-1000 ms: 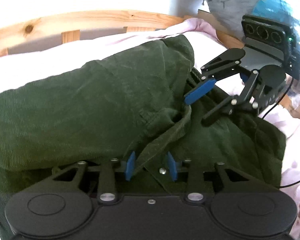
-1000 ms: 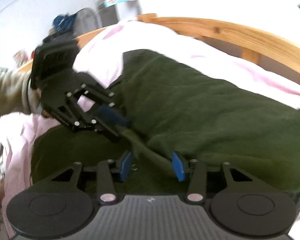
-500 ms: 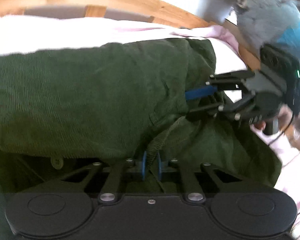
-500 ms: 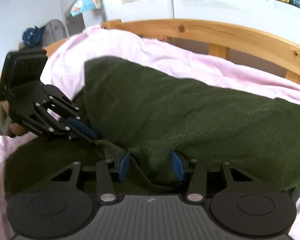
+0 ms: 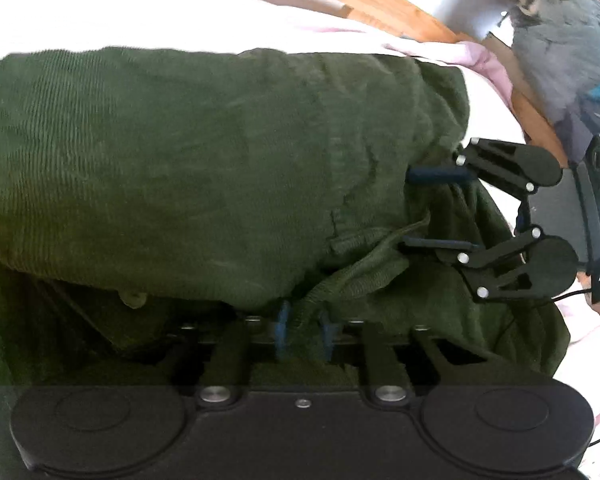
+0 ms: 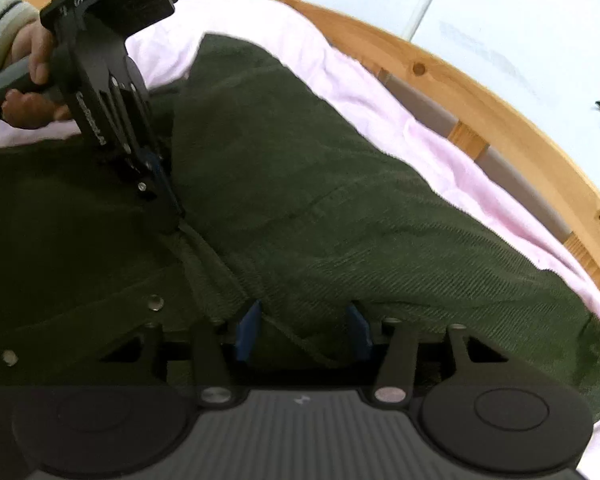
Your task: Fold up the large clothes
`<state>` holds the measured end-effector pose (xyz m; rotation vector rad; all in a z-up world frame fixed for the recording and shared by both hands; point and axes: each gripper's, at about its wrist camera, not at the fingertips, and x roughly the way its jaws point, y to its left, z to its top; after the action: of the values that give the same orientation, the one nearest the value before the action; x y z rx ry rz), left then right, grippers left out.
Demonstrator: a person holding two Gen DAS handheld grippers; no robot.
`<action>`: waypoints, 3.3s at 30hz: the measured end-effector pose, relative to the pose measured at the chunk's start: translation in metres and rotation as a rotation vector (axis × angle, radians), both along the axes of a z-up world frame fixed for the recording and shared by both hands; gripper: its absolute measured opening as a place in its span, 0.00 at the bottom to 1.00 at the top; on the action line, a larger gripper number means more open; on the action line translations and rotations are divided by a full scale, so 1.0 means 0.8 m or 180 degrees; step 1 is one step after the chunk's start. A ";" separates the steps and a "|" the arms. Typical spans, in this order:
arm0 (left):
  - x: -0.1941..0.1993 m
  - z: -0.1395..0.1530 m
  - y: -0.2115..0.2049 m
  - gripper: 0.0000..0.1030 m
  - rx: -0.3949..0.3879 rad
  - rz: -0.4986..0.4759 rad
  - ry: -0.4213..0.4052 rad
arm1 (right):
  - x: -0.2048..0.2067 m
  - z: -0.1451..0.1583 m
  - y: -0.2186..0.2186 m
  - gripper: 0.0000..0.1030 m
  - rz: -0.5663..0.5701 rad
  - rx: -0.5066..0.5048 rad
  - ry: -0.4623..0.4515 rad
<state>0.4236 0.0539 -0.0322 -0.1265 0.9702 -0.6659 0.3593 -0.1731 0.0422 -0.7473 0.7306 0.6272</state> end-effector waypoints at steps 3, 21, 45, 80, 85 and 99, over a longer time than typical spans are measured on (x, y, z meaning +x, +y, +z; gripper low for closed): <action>-0.026 0.014 0.005 0.71 -0.0013 0.0026 -0.0177 | -0.022 0.024 -0.014 0.91 -0.0092 0.0189 -0.0064; -0.171 0.028 0.031 0.94 0.0696 -0.0105 -0.0610 | -0.153 0.057 -0.037 1.00 -0.0112 -0.0128 0.0242; -0.307 -0.017 -0.030 0.99 0.1184 -0.1008 -0.0533 | -0.311 -0.049 -0.020 1.00 0.0772 -0.1261 0.0339; -0.271 -0.017 -0.049 0.92 0.1261 -0.0629 -0.0500 | -0.299 -0.037 -0.031 1.00 0.0409 -0.0986 0.0207; -0.266 -0.013 -0.042 0.91 0.1131 -0.0554 -0.0415 | -0.319 -0.065 -0.024 1.00 0.0704 -0.1375 -0.0285; -0.261 0.032 -0.010 0.90 0.0440 -0.0545 -0.0454 | -0.222 0.018 -0.039 0.33 -0.0439 -0.0120 0.0470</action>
<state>0.2149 0.0455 -0.0063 0.1261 0.8925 -0.7521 0.1817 -0.2046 0.0569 -0.6836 0.9241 0.5483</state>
